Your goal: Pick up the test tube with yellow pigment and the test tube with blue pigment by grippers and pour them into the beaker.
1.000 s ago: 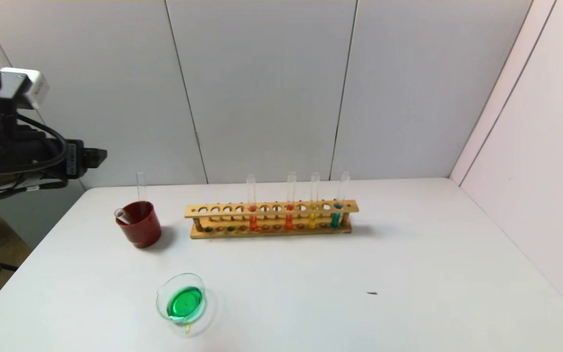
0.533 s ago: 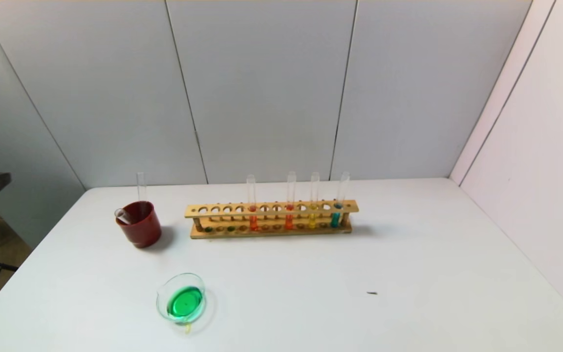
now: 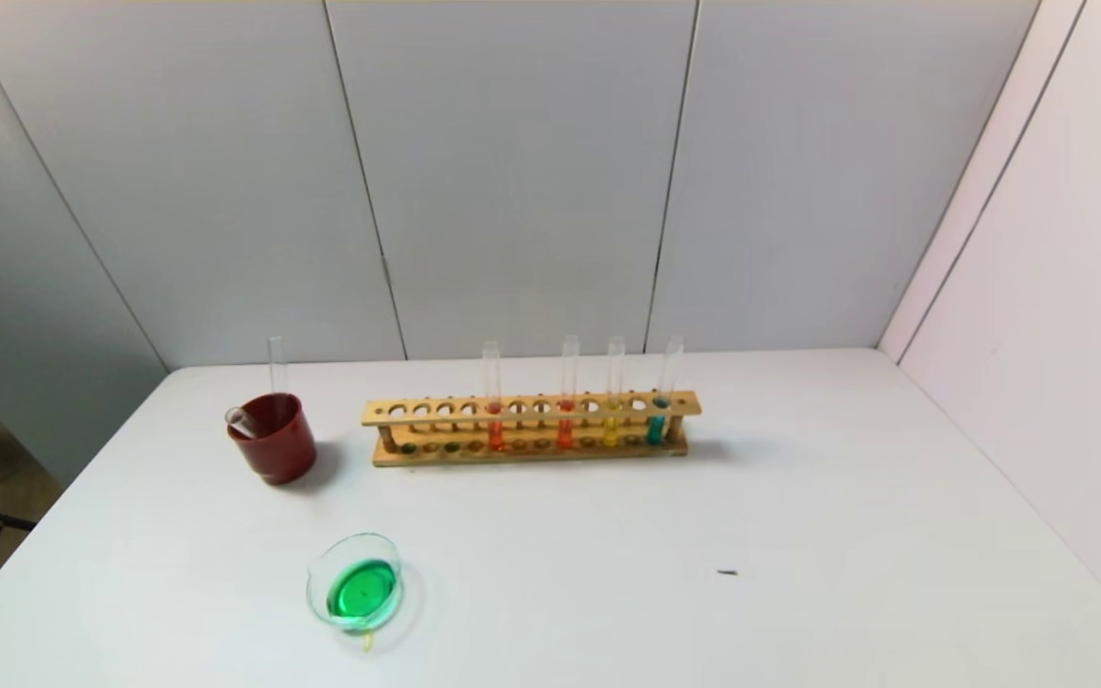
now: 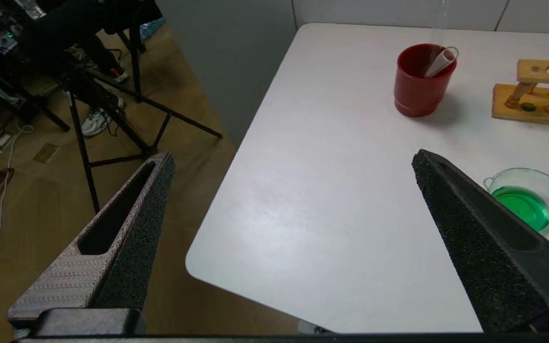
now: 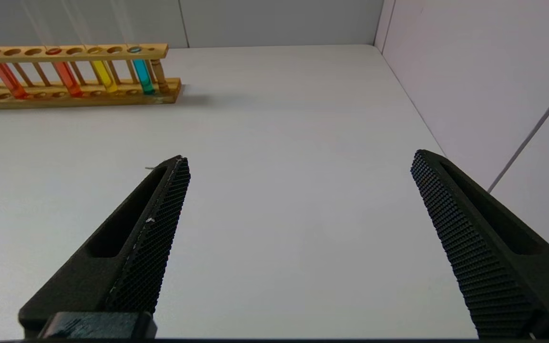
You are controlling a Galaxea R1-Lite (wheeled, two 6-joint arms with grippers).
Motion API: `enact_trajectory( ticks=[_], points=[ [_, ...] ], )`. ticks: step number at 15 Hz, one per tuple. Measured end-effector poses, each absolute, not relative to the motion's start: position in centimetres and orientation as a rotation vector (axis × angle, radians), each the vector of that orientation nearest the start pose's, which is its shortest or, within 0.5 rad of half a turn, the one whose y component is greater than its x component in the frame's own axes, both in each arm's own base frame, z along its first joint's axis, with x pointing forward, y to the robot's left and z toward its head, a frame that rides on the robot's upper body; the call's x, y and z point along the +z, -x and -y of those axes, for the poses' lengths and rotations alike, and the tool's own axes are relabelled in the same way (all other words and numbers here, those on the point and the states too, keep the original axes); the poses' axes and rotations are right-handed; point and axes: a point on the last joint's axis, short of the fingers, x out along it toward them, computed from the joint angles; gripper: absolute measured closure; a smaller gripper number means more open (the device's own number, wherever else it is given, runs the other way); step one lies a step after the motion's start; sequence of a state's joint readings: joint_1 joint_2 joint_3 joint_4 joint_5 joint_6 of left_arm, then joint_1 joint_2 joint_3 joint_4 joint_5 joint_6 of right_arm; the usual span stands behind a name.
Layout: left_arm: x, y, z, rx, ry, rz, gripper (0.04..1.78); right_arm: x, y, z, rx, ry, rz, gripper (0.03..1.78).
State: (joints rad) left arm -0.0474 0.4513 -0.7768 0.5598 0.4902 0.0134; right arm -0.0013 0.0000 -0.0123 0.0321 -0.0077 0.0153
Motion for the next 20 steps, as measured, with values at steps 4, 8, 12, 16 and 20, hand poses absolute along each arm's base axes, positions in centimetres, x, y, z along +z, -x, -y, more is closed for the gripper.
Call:
enact_trajectory(
  ticks=[4, 8, 12, 16, 20],
  points=[
    [18.9, 5.7, -0.9, 0.407, -0.081, -0.184, 0.07, 7.5, 2.4, 0.0, -0.010, -0.015, -0.020, 0.11],
    [13.9, 5.2, -0.5, 0.224, -0.077, -0.127, 0.07, 7.5, 2.4, 0.0, -0.010, -0.015, -0.020, 0.11],
    [9.5, 3.1, -0.1, 0.060, -0.127, -0.034, 0.07, 7.6, 2.4, 0.0, -0.010, -0.015, -0.019, 0.11],
    [7.9, 2.4, 0.1, -0.015, -0.096, 0.009, 0.07, 7.6, 2.4, 0.0, -0.010, -0.015, -0.020, 0.11],
    [7.6, 2.3, 0.0, -0.005, -0.008, 0.002, 0.07, 7.6, 2.4, 0.0, -0.010, -0.015, -0.020, 0.11]
  ],
)
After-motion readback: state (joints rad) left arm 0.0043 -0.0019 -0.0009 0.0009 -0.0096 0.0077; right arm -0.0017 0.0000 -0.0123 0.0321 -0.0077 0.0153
